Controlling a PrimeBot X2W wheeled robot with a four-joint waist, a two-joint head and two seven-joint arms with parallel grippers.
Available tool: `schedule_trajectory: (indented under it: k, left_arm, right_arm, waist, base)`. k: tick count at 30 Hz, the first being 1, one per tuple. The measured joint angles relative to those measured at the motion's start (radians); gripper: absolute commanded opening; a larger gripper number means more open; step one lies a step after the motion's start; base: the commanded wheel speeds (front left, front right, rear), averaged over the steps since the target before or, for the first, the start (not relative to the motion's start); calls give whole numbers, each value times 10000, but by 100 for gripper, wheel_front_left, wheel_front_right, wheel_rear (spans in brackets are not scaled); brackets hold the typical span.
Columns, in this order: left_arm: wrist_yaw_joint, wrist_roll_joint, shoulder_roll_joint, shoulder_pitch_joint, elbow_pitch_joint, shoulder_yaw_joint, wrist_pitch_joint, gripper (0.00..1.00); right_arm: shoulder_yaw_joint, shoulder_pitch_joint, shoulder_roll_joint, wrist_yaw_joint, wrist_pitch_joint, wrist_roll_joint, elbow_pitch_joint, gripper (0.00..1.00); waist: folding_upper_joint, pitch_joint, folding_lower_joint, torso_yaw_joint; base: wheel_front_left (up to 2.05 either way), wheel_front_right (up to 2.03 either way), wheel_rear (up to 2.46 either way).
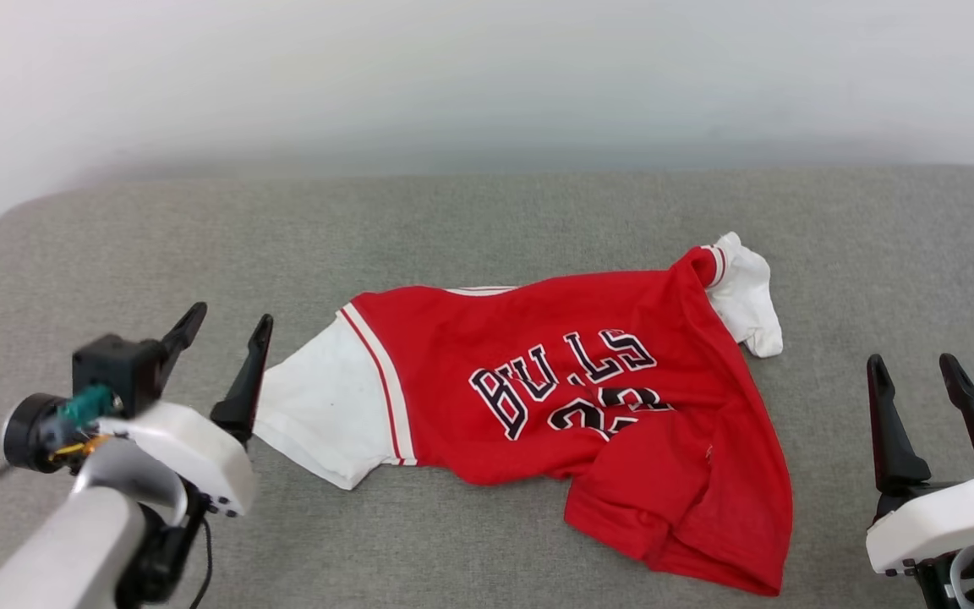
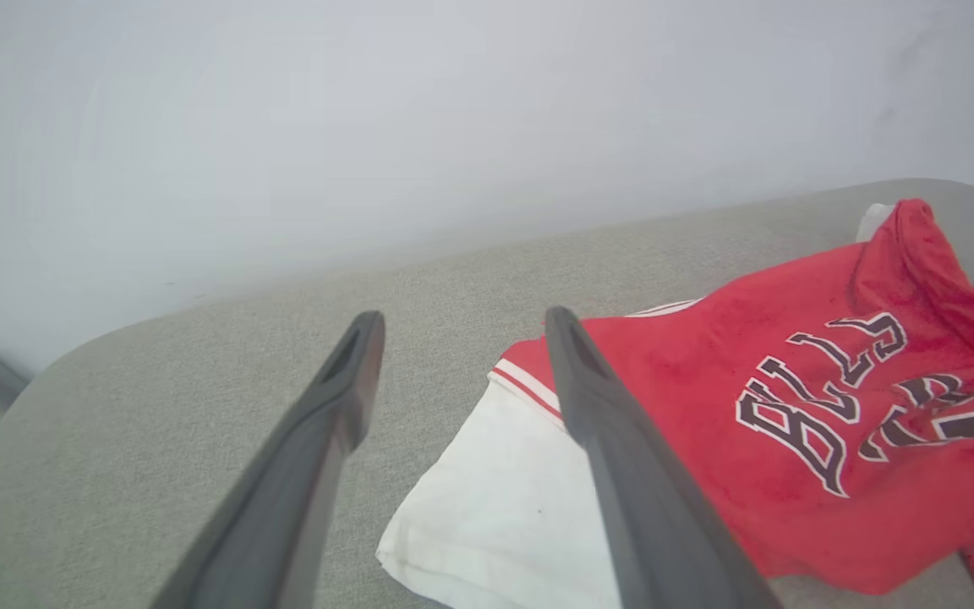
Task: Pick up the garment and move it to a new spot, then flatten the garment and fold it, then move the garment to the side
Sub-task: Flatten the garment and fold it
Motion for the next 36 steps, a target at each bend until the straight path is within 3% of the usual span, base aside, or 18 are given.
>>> schedule_trajectory:
  k: [1, 2, 9, 14, 21, 25, 36]
  left_arm:
    - [188, 451, -213, 232, -364, 12, -1055, 100]
    - [316, 550, -307, 340, -472, 38, -1260, 100]
    - [924, 1384, -1306, 1570, -1779, 454, -1716, 100]
    - [719, 1916, -1753, 2187, -2061, 510, -1732, 100]
    - [88, 2301, -1850, 2040, -1889, 174, -1618, 100]
    - [-527, 2481, -2100, 1081, -1904, -614, -571, 100]
    - [-2002, 2209, -3377, -1421, -228, -3062, 4518, 100]
  right_arm:
    - [115, 56, -58, 0, 6, 111, -33, 100]
    - [203, 100, -67, 0, 10, 178, -38, 100]
    - [378, 376, -84, 0, 67, 192, -48, 100]
    - [441, 391, -121, 0, 132, 194, -98, 100]
    - [491, 376, -155, 0, 236, 207, -205, 100]
    - [614, 314, -178, 0, 324, 182, -217, 100]
    - [631, -38, -276, 0, 305, 48, -247, 100]
  waist:
    - [0, -107, 0, 112]
    - [0, -138, 0, 148]
    - [0, -281, -1, 422]
    - [0, -282, 0, 601]
    - [0, -62, 0, 740]
    - [0, 178, 0, 706]
    - [0, 932, 1, -59]
  base:
    - [0, 0, 0]
    - [0, 0, 0]
    - [0, 0, 0]
    - [0, 0, 0]
    - [0, 0, 0]
    - [0, 0, 0]
    - [0, 0, 0]
